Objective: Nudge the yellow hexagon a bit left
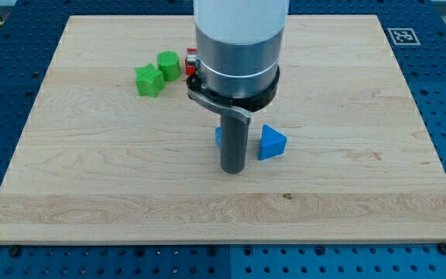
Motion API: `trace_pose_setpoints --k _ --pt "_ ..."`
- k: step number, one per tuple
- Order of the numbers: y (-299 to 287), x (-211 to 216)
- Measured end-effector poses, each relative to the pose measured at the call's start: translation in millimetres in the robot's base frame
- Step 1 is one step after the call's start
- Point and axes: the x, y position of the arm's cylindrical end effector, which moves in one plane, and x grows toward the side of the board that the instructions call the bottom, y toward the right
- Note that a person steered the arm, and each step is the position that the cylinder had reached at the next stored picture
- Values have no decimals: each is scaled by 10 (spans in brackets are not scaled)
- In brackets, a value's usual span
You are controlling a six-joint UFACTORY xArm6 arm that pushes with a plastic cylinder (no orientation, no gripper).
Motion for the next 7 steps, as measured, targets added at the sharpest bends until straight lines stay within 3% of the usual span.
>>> trace_pose_setpoints --k 3,5,7 --pt "-143 -265" --pt "345 89" --pt "1061 175"
